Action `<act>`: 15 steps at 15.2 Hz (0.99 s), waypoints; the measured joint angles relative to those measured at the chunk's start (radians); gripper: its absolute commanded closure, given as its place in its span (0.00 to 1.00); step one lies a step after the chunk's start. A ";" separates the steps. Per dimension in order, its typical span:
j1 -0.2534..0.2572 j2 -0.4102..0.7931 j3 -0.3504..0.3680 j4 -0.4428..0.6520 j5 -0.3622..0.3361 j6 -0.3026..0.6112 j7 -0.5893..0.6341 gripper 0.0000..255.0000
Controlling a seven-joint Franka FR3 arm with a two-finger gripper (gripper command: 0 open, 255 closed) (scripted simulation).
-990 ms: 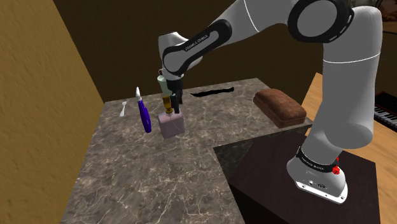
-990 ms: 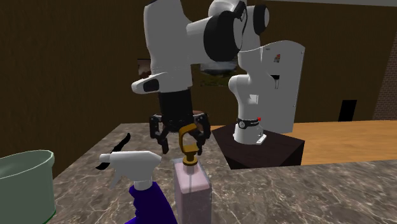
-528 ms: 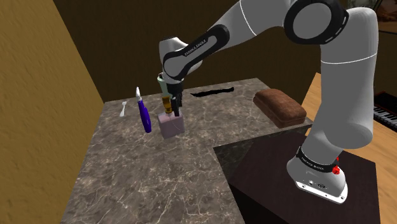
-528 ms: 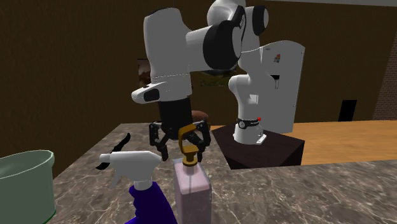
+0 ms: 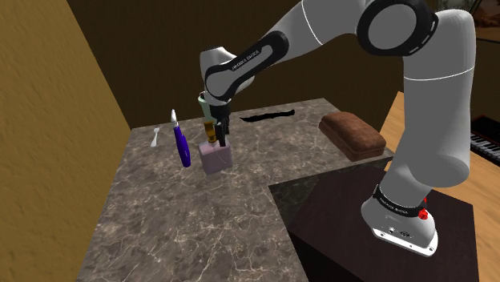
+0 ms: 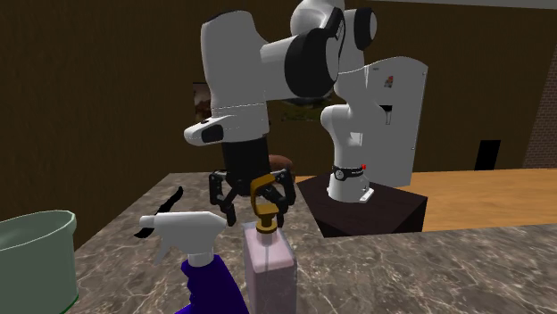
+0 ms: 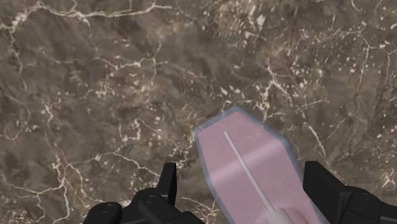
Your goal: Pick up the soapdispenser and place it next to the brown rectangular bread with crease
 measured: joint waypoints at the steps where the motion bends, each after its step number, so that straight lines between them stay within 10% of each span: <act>1: 0.001 0.002 0.000 0.003 -0.001 -0.004 0.002 1.00; 15: -0.003 -0.024 -0.005 0.018 -0.002 -0.038 0.005 1.00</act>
